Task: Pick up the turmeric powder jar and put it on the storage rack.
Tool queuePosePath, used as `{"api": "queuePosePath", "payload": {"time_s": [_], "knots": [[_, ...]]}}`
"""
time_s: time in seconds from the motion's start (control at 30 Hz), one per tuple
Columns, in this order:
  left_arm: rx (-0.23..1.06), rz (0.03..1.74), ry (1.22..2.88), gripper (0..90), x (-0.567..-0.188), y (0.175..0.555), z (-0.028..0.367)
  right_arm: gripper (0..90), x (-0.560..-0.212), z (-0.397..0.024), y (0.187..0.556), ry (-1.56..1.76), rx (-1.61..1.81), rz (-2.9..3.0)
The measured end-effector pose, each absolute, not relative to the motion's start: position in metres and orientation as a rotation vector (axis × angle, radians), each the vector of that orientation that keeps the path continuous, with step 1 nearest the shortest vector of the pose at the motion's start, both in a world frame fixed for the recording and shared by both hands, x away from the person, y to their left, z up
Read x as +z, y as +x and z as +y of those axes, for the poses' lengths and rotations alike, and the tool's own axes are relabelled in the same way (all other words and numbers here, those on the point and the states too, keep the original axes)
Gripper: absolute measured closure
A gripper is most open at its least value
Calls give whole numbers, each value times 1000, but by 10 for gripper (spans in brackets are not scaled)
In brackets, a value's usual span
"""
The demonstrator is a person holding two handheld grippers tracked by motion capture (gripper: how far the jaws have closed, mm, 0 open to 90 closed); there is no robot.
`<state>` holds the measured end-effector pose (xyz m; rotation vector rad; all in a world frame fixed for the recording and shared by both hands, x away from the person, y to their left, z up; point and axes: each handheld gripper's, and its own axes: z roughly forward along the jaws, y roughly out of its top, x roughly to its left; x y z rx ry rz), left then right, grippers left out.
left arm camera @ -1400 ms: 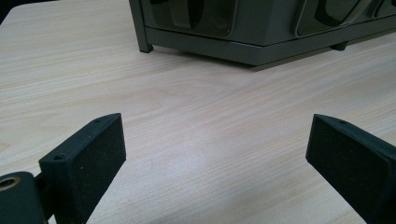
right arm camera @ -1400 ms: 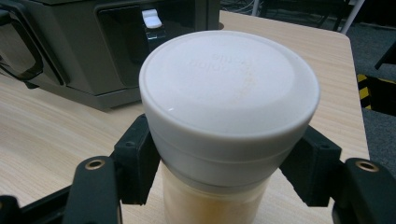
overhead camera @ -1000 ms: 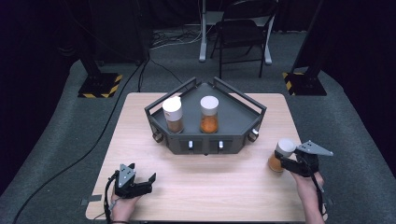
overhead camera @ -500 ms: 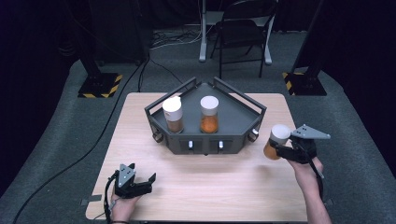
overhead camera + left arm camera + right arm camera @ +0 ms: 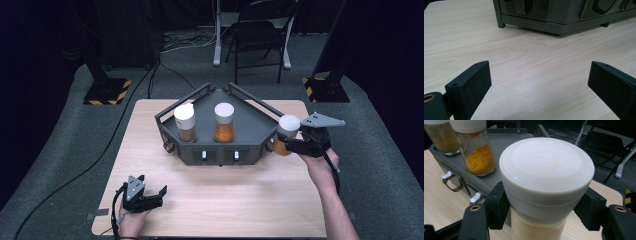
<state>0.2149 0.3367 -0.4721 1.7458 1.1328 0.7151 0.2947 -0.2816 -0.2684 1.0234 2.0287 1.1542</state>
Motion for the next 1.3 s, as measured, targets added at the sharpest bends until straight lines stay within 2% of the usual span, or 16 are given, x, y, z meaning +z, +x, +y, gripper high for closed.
{"api": "queuePosePath", "payload": {"time_s": [0.67, 1.3], "knots": [[715, 1132, 1743, 48, -472, 215, 337, 342, -244, -243, 320, 969, 1157, 2066], [713, 1133, 1739, 49, -473, 214, 338, 342, -255, -214, 347, 1043, 1179, 2012]]}}
